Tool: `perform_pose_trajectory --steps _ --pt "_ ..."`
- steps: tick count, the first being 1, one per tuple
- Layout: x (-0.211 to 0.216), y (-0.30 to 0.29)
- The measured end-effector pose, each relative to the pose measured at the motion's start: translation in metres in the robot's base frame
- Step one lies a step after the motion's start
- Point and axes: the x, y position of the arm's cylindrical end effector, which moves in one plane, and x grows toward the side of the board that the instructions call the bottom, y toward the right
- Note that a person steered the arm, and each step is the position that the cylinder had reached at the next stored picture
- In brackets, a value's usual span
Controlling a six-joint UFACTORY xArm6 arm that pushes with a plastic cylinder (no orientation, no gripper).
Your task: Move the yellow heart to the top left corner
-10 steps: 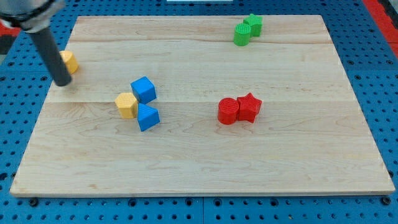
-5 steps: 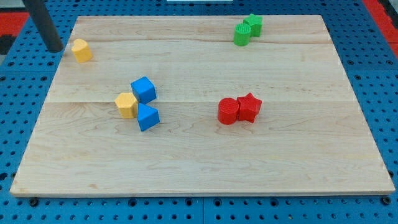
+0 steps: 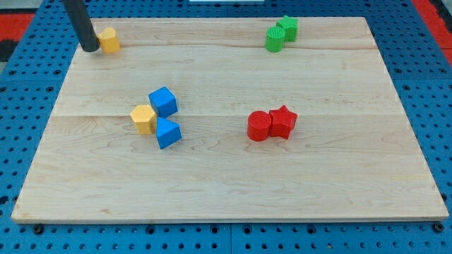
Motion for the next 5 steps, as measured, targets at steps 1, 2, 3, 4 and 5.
perform_pose_trajectory --steps 1,2,3,4,5 --pt "-0.016 0.000" --pt "-0.016 0.000" --pt "0.017 0.027" --pt "0.030 0.121" --pt "0.026 0.215"
